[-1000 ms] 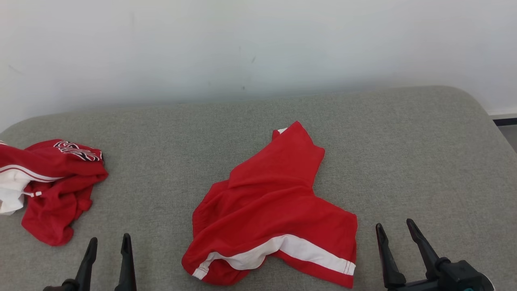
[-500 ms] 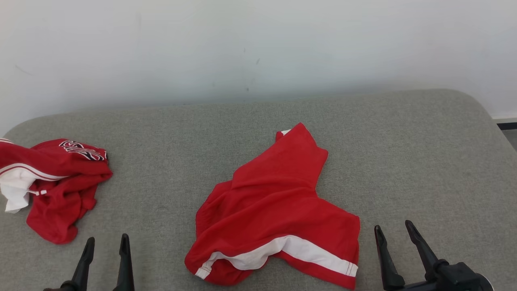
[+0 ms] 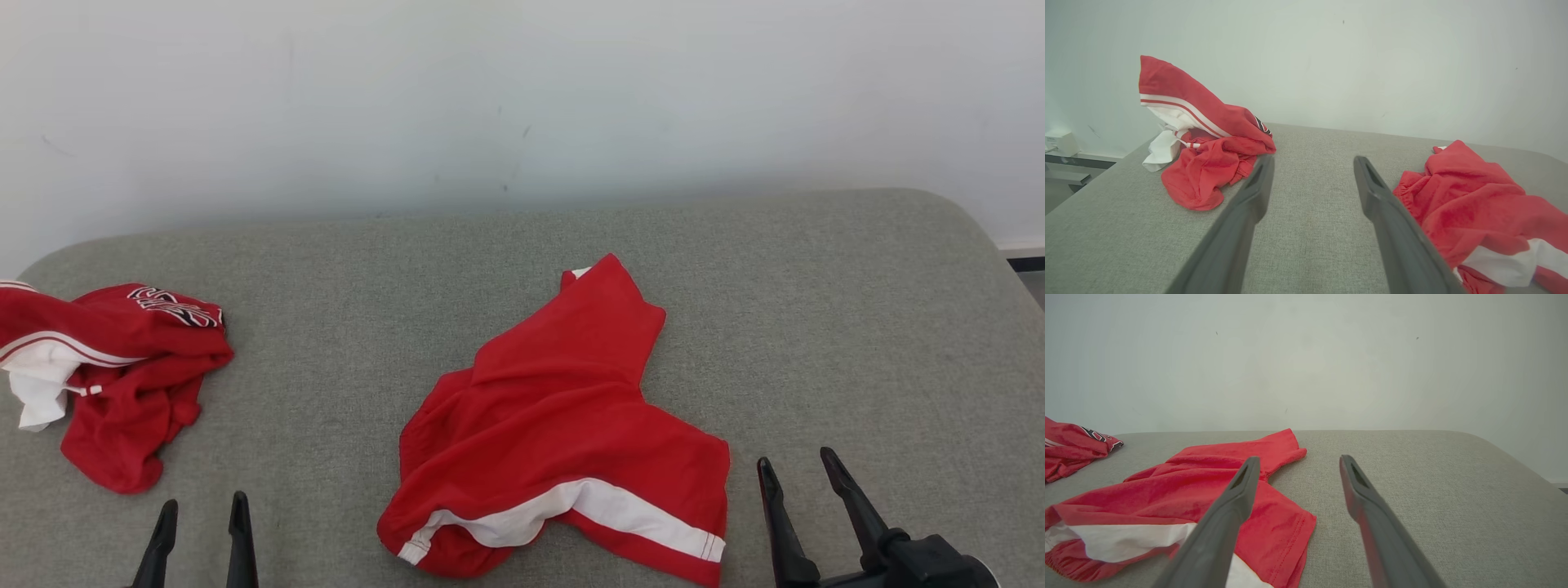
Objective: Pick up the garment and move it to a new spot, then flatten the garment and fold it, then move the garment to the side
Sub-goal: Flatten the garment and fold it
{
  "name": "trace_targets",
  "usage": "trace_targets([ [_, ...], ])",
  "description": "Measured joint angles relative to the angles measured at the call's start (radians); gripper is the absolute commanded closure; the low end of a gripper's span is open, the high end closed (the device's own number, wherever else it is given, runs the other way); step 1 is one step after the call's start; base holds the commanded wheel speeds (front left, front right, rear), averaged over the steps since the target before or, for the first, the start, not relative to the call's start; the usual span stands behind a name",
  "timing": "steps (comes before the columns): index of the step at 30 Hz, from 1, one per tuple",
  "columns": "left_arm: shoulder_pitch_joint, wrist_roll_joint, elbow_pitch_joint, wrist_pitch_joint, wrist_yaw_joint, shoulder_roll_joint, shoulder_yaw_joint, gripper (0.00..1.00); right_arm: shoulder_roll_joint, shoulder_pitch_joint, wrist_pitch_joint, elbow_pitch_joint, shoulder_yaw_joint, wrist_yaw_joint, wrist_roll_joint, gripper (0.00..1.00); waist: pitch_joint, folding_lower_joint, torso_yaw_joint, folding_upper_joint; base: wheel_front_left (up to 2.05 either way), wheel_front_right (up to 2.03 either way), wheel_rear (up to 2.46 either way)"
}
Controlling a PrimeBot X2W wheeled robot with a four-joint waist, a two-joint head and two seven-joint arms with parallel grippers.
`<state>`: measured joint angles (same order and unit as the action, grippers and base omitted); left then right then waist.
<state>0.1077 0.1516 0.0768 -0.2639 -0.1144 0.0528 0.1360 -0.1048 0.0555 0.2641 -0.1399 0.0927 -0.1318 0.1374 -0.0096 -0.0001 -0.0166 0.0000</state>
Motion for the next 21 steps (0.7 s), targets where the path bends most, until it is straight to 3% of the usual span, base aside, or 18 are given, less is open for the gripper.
trace_targets([
  [21,0.01,0.002,-0.097,0.031,0.043,0.02,0.004,0.0,0.014,0.024,-0.056,0.062,-0.02,0.0,-0.017,0.0,0.01,0.0,0.005,0.0,0.0,0.0,0.0],
])
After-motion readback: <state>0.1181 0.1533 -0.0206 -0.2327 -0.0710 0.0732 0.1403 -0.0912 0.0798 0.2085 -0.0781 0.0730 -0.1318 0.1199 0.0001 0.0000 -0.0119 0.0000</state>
